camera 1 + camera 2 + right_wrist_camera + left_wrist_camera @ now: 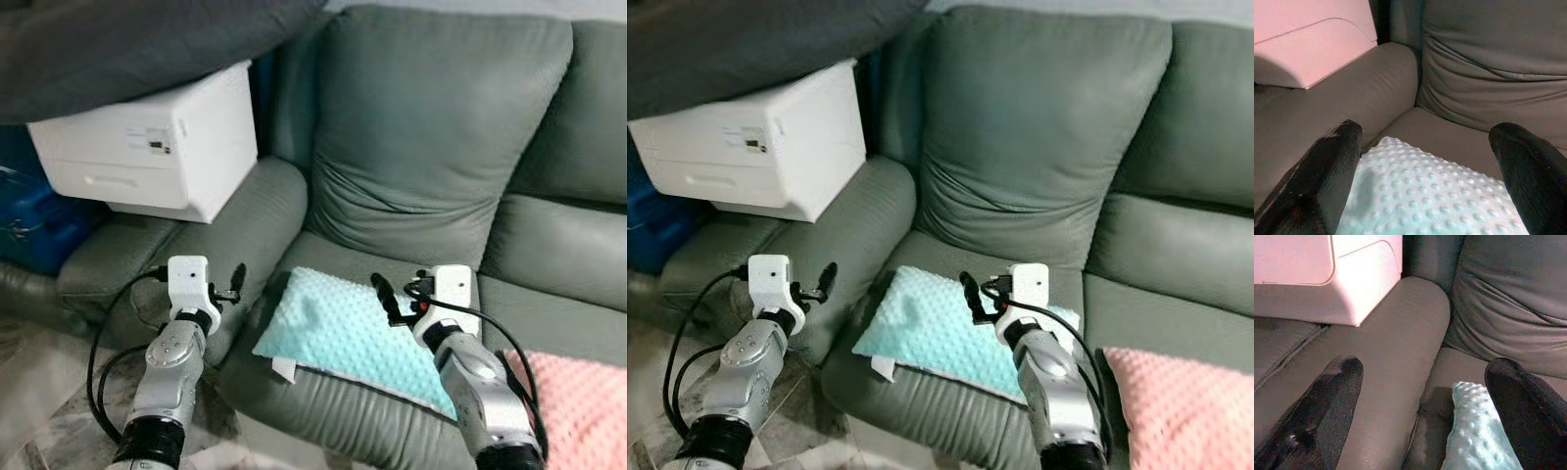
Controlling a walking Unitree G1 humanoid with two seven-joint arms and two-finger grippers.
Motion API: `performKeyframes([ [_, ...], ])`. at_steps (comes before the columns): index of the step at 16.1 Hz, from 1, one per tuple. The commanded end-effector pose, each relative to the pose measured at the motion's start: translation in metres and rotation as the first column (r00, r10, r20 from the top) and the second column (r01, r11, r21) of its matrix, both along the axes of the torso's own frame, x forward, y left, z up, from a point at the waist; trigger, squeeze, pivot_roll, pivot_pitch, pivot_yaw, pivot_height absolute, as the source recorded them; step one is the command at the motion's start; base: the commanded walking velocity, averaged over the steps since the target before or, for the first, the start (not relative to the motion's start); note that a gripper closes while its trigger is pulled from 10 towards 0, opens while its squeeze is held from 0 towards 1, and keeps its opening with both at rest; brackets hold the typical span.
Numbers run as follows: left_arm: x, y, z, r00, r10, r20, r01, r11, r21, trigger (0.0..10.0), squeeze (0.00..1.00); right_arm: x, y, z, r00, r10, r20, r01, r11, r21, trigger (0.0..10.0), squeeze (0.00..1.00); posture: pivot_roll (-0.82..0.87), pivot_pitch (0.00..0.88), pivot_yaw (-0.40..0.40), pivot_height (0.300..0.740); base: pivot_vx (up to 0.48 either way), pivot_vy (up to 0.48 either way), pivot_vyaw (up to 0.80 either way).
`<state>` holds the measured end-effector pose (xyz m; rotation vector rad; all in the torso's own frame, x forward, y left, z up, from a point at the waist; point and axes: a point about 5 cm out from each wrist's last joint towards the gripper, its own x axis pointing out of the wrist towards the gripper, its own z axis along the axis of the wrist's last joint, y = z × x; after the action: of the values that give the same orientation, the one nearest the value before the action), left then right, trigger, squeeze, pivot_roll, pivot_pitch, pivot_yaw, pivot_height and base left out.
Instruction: Move the pillow to the sofa
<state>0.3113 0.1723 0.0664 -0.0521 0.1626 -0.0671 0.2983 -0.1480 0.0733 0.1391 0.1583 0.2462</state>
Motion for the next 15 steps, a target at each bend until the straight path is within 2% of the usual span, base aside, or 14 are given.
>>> performKeyframes([
  [1, 0.003, 0.001, 0.003, 1.0, 0.001, 0.008, -0.001, 1.0, 0.005, 10.0, 0.0, 0.003, -0.001, 0.001, 1.0, -0.014, 0.012, 0.014, 1.0, 0.008, 10.0, 0.0, -0.11, 0.0, 0.034, 0.74, 0.0, 0.0, 0.0],
  [5, 0.01, 0.001, 0.01, 0.999, 0.033, 0.042, -0.034, 0.999, 0.025, 10.0, 0.0, 0.009, 0.002, 0.004, 1.0, -0.012, 0.027, 0.012, 1.0, 0.012, 10.0, 0.0, -0.1, 0.0, 0.03, 0.74, 0.0, 0.0, 0.0],
  [6, 0.01, 0.003, 0.01, 0.998, 0.047, 0.034, -0.047, 0.999, -0.002, 10.0, 0.0, 0.011, 0.001, 0.004, 0.999, -0.011, 0.032, 0.011, 1.0, 0.013, 10.0, 0.0, -0.1, 0.0, 0.028, 0.74, 0.0, 0.0, 0.0],
  [7, 0.009, 0.007, 0.009, 0.996, 0.086, -0.029, -0.088, 0.995, -0.047, 10.0, 0.0, 0.012, 0.0, 0.006, 0.999, -0.013, 0.038, 0.012, 1.0, 0.015, 10.0, 0.0, -0.1, 0.0, 0.025, 0.74, 0.0, 0.0, 0.0],
  [8, 0.008, 0.01, 0.011, 0.993, 0.114, -0.027, -0.114, 0.993, -0.008, 10.0, 0.0, 0.013, 0.0, 0.005, 0.999, -0.015, 0.038, 0.014, 1.0, 0.015, 10.0, 0.0, -0.1, 0.0, 0.025, 0.74, 0.0, 0.0, 0.0],
  [9, 0.009, 0.009, 0.014, 0.997, 0.069, 0.037, -0.069, 0.998, -0.012, 10.0, 0.0, 0.013, -0.001, 0.005, 0.999, -0.016, 0.037, 0.016, 1.0, 0.015, 10.0, 0.0, -0.1, 0.0, 0.025, 0.74, 0.0, 0.0, 0.0],
  [11, 0.009, 0.013, 0.009, 0.993, 0.12, -0.003, -0.12, 0.991, -0.053, 10.0, 0.0, 0.012, 0.002, 0.003, 0.999, -0.016, 0.038, 0.015, 1.0, 0.021, 10.0, 0.0, -0.1, 0.0, 0.029, 0.74, 0.0, 0.0, 0.0],
  [13, 0.011, 0.005, 0.012, 0.997, 0.071, 0.002, -0.07, 0.994, -0.083, 10.0, 0.0, 0.012, 0.003, 0.002, 0.999, -0.022, 0.035, 0.021, 0.999, 0.025, 10.0, 0.0, -0.1, 0.0, 0.034, 0.74, 0.0, 0.0, 0.0],
  [15, 0.011, 0.003, 0.014, 0.998, 0.069, 0.005, -0.069, 0.992, -0.101, 10.0, 0.0, 0.013, 0.002, 0.0, 0.999, -0.026, 0.032, 0.025, 0.999, 0.024, 10.0, 0.0, -0.1, 0.0, 0.03, 0.74, 0.0, 0.0, 0.0],
])
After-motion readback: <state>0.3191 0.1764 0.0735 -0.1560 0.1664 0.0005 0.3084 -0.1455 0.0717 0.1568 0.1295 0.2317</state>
